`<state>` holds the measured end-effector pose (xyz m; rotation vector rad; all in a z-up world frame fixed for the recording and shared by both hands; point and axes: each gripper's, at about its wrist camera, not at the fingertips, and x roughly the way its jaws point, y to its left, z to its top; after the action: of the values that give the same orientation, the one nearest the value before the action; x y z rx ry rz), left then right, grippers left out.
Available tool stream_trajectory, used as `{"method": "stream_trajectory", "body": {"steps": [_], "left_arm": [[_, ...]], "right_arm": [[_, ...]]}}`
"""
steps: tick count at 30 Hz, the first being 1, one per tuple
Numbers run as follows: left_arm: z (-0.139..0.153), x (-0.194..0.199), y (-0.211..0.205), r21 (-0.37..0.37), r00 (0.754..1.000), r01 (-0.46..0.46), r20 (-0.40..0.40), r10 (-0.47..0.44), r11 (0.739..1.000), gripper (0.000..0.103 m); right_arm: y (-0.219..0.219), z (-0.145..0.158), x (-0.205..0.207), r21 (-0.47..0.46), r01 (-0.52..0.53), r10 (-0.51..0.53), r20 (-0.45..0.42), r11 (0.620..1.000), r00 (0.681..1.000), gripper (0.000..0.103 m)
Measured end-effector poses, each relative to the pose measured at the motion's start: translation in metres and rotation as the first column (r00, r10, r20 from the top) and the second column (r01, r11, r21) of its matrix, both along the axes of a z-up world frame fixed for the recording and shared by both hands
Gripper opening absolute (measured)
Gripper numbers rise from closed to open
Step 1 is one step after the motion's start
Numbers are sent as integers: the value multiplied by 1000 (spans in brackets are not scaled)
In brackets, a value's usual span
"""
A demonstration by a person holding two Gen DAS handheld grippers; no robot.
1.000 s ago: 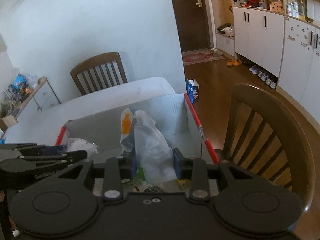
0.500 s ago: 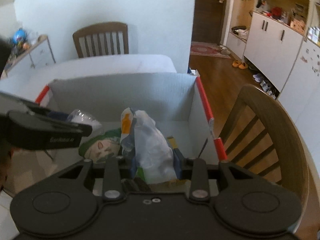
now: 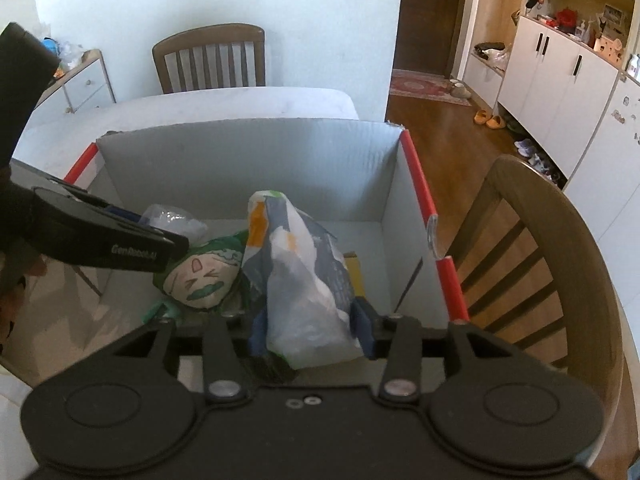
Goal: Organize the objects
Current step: 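Open both tools to release the two bags inside the box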
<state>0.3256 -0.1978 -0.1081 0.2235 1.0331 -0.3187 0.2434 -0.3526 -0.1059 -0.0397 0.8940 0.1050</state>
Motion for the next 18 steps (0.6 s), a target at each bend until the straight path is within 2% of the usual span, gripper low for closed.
{"method": "stream_trajectory", "body": {"steps": [9,18], "left_arm": [[12,-12,0,-43,999,15,39,-13,999,60],[34,-26,15,-123,996,19,91,-8,992,61]], "right_arm": [[-8,9,-9,31,5,-5,24,1000,1000,55],[-8,31,-24,77,1,-7,80,997,997,64]]}}
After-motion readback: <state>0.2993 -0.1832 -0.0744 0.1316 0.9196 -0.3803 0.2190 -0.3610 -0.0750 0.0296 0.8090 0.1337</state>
